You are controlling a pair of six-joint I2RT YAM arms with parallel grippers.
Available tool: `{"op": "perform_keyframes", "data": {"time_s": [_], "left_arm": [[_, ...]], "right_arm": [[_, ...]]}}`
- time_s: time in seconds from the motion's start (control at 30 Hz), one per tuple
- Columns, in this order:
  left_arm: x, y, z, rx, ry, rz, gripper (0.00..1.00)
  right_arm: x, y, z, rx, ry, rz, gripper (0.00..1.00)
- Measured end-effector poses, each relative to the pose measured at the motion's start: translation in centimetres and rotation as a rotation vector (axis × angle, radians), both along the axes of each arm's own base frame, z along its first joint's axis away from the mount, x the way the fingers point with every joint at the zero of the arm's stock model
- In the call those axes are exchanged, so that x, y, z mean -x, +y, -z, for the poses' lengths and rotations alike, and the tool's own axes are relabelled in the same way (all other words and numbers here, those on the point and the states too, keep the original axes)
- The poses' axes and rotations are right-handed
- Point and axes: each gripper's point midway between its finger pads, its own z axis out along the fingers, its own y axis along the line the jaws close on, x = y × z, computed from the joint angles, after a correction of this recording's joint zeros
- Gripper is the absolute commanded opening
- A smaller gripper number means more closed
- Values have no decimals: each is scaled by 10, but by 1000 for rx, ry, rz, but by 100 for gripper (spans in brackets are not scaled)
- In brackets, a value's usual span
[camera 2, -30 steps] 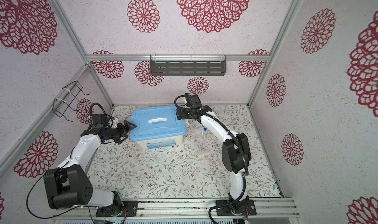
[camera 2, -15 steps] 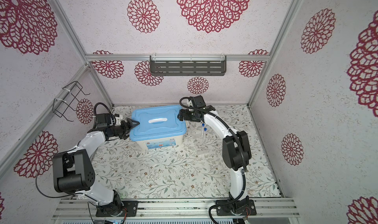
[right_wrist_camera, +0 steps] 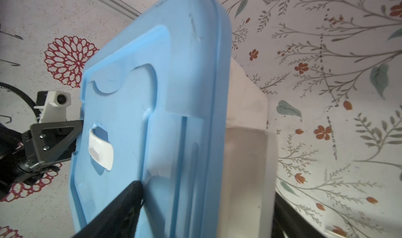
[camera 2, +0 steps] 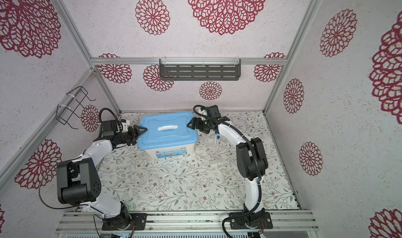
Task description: Organize the chemistry lab equipment
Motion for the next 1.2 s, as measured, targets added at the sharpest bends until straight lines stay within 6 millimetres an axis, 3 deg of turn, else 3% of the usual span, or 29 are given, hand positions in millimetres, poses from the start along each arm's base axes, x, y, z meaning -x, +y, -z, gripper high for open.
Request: {"op": "perform_keyframes", "data": {"time_s": [0.2, 0.57, 0.87, 1.2], "left_arm": [[2, 2, -6, -84, 25, -30, 60], [9, -11, -15, -337, 91, -4, 56], [11, -17, -18, -400, 116, -6, 57], [8, -19, -19, -361, 162, -74, 62]], "right_arm": [[-2, -6, -7, 49, -34, 29, 68], [4, -5, -19, 322, -153, 44, 64], [6, -4, -28, 573, -257, 74, 59], [8, -3, -32, 662, -311, 115, 54]]}}
